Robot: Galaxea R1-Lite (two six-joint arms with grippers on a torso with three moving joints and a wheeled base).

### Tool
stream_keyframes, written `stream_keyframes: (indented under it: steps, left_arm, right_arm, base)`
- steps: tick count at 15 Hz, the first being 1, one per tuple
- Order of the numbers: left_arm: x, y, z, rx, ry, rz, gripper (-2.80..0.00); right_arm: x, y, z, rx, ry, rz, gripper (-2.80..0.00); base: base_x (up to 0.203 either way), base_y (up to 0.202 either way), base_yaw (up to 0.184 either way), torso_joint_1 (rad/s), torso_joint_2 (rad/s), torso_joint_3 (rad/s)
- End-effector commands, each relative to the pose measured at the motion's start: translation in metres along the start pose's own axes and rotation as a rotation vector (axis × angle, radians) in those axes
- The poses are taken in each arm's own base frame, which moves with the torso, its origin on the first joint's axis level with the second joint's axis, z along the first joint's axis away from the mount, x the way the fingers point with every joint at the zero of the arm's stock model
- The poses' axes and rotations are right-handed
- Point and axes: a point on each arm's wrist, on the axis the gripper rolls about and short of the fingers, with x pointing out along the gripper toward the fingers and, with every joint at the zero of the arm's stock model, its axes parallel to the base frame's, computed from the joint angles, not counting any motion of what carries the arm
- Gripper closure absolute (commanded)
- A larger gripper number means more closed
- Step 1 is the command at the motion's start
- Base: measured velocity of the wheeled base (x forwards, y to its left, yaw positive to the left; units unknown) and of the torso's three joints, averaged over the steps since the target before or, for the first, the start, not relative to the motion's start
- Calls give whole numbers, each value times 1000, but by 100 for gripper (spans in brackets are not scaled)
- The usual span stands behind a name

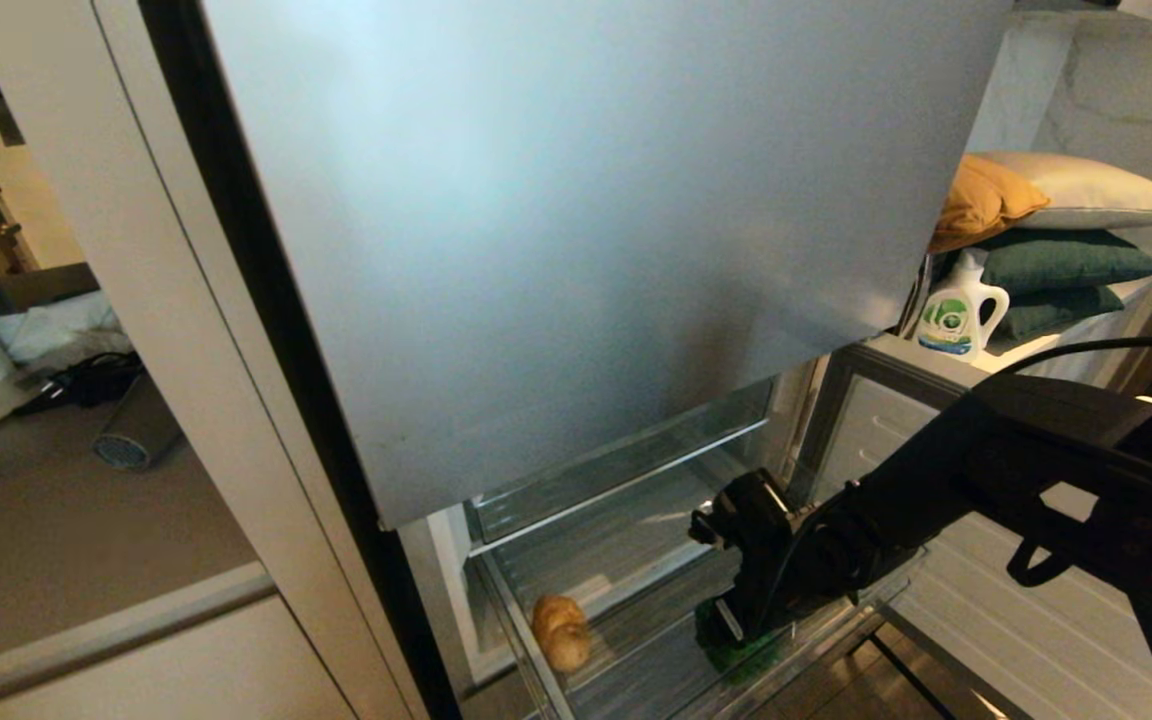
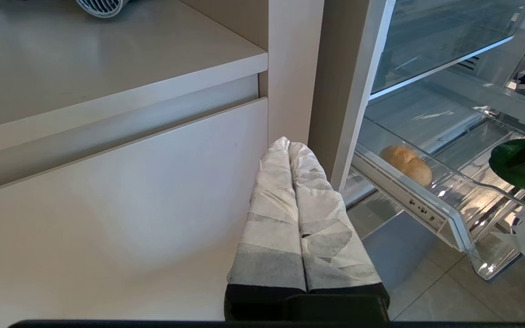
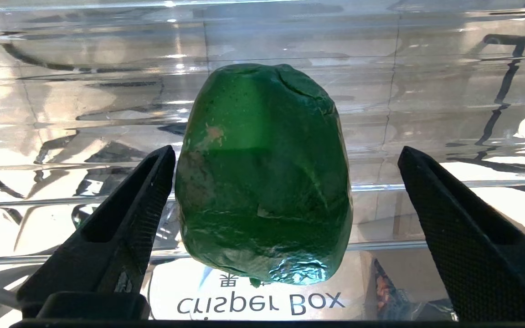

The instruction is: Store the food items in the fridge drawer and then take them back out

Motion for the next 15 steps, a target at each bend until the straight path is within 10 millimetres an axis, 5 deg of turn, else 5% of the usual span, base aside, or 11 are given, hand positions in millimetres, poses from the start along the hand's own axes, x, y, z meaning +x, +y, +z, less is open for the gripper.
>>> stream_keyframes:
  steps: [1,13,14,15]
  left_arm:
    - [1,0,-3,-1,11,0,0]
    - [1,0,-3,-1,11,0,0]
    - [1,0,-3,-1,11,0,0]
    - [1,0,-3,0,11,0,0]
  right_arm:
    - [-1,0,2,-1,-1,0,-280]
    - [2,1,6,-9,31,-41,-280]
    - [2,2,6,-11,33,-42,0]
    - [2,2,6,-8,31,-42,0]
  base:
    - [0,0,0,0,0,0]
    - [0,0,0,0,0,0]
    - [0,0,0,0,0,0]
    - [0,0,0,0,0,0]
